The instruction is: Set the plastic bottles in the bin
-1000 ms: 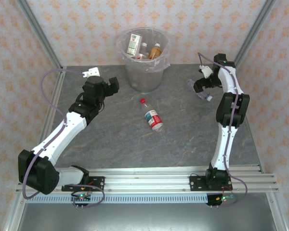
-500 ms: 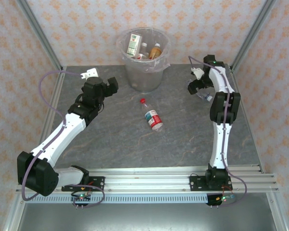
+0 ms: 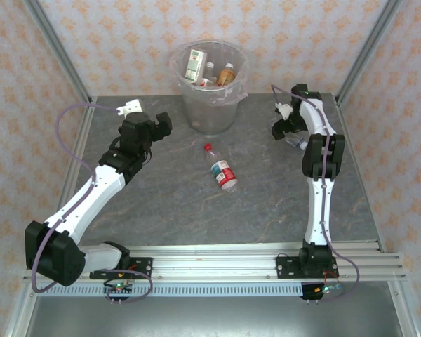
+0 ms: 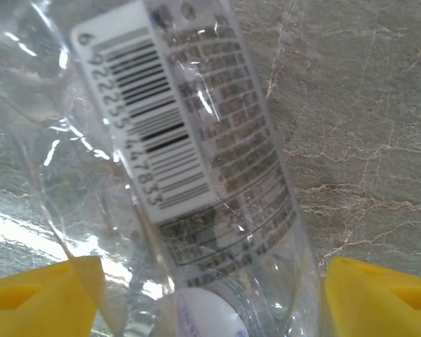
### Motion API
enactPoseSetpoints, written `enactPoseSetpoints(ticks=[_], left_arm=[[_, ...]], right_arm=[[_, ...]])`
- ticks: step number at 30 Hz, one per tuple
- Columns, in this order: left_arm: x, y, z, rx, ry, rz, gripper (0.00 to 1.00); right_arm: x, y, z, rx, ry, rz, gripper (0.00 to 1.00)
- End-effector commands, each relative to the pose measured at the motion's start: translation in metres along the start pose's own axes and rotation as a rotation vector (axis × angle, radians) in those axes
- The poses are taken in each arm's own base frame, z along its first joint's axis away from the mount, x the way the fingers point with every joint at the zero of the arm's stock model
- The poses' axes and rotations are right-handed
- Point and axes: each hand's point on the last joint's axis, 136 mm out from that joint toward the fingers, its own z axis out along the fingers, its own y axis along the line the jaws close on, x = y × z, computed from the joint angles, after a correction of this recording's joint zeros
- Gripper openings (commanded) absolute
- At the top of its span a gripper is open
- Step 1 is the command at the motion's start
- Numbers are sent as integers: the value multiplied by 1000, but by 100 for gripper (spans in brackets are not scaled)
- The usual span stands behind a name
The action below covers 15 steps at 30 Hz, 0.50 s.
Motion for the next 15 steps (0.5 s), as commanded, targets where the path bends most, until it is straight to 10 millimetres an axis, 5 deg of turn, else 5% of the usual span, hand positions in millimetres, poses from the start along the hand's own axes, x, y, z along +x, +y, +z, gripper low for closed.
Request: enactPoseSetpoints(ticks=[1,8,15], left_arm=[[4,4,4,-16,15,-13,100],[6,2,7,-15,22,-10,100],[10,0,10,-5,39,-15,100]], right_arm=[[8,3,16,25,57,0,82],[5,-1,10,67,53,-5,67],[2,7,-7,53,11,-24,65]])
